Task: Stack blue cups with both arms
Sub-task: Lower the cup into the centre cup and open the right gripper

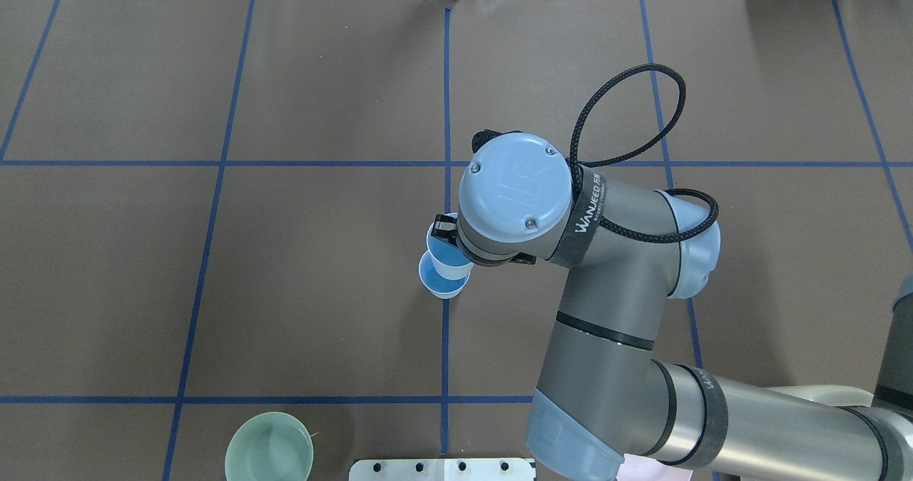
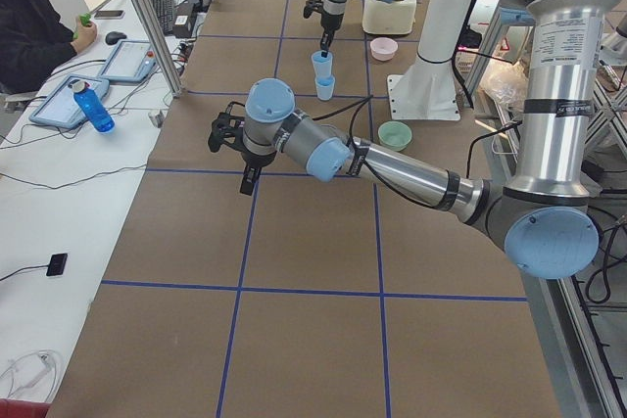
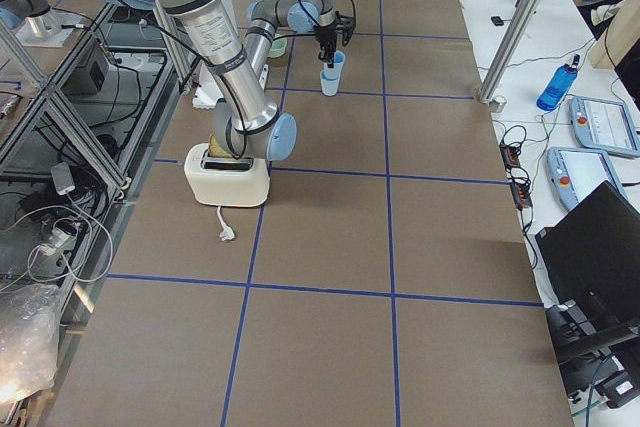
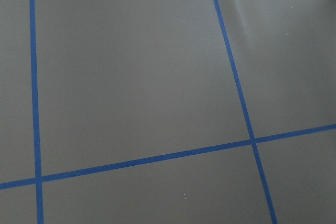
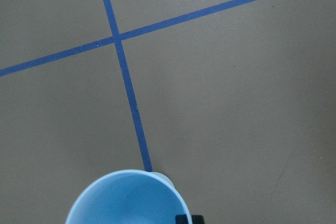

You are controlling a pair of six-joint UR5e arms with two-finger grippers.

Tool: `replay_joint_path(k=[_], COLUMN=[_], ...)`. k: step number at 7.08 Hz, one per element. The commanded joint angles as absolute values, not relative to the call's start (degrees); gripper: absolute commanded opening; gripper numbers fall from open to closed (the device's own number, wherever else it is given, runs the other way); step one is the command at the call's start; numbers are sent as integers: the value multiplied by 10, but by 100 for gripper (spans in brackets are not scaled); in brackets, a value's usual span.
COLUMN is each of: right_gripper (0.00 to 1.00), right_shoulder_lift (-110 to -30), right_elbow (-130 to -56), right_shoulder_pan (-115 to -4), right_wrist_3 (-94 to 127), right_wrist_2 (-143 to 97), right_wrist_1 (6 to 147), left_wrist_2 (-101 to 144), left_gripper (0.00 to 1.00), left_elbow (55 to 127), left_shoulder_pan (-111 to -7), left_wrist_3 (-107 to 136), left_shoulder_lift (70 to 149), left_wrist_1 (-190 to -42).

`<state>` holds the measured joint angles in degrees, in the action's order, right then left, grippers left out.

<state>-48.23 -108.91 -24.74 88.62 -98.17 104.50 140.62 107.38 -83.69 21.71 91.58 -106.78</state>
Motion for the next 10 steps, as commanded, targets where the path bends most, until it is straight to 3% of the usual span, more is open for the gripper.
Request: replay_joint_path(k=[1,10], right_gripper=[0,0], right_shoulder_lift=[-476,-475], right_elbow=[-1087,-1074], right_shoulder_pan=[-243,-229], right_wrist_3=[887,887], right_wrist_2=[-975,-962], right_wrist_1=[1045,1045], left_wrist_2=[1406,1406], left_gripper=[98,98], left_elbow=[1073,1070], left_shoulder_pan=[-837,-837], left_wrist_3=[217,217], left_shoulder_lift=[916,916], left_wrist_1=[-1067,-1068])
